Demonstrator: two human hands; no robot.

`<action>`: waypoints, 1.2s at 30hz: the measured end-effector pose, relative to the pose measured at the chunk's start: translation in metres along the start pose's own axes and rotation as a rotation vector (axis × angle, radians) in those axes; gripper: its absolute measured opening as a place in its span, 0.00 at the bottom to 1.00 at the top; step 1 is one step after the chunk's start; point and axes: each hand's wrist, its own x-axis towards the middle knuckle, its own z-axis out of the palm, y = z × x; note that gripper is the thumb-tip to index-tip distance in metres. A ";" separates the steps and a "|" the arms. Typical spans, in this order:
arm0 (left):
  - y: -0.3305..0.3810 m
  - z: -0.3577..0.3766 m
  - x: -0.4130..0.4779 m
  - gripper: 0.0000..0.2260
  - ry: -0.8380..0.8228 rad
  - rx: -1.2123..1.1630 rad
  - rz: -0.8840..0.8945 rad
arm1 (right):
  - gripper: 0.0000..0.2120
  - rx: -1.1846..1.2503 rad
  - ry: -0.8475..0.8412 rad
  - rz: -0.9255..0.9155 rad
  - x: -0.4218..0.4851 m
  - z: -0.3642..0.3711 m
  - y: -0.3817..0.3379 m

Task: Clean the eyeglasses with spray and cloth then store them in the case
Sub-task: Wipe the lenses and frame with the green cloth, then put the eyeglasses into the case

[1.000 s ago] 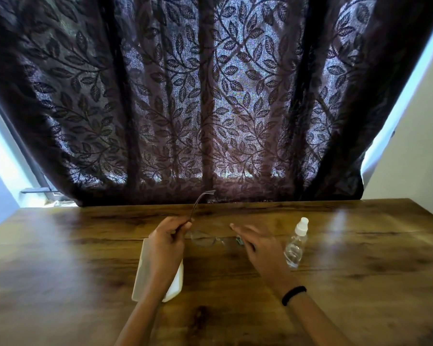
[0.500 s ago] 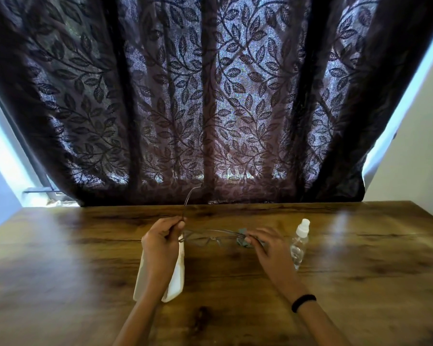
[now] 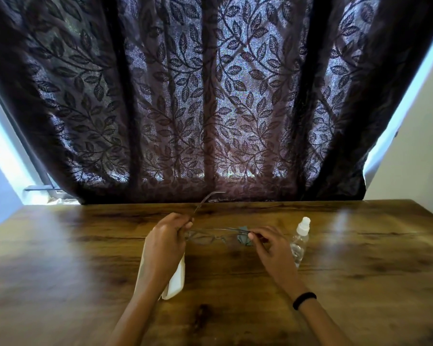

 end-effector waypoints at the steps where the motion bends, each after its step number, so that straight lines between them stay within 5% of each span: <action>1: 0.002 -0.001 0.000 0.05 -0.026 0.054 0.017 | 0.06 0.017 -0.001 0.006 0.001 -0.001 0.000; 9: 0.004 0.002 -0.004 0.09 -0.249 0.249 0.133 | 0.04 0.073 0.004 0.041 0.007 -0.004 -0.005; 13: 0.003 0.000 0.000 0.05 -0.374 0.093 -0.061 | 0.05 0.161 -0.015 0.150 0.009 -0.004 -0.008; 17: -0.002 -0.007 0.002 0.06 -0.498 -0.278 -0.356 | 0.09 0.461 -0.037 0.460 0.012 -0.004 -0.015; 21: -0.016 -0.017 -0.018 0.08 -0.398 -0.736 -0.710 | 0.08 0.719 -0.109 0.735 0.016 0.003 -0.021; 25: -0.028 -0.028 -0.046 0.09 -0.263 -0.970 -0.829 | 0.08 0.684 -0.224 0.774 0.027 0.020 -0.028; 33: -0.042 -0.039 -0.082 0.10 -0.038 -0.669 -0.869 | 0.12 0.479 -0.398 0.643 0.069 0.075 -0.065; 36: -0.042 -0.040 -0.089 0.24 -0.055 -0.547 -0.857 | 0.14 0.341 -0.459 0.567 0.083 0.097 -0.073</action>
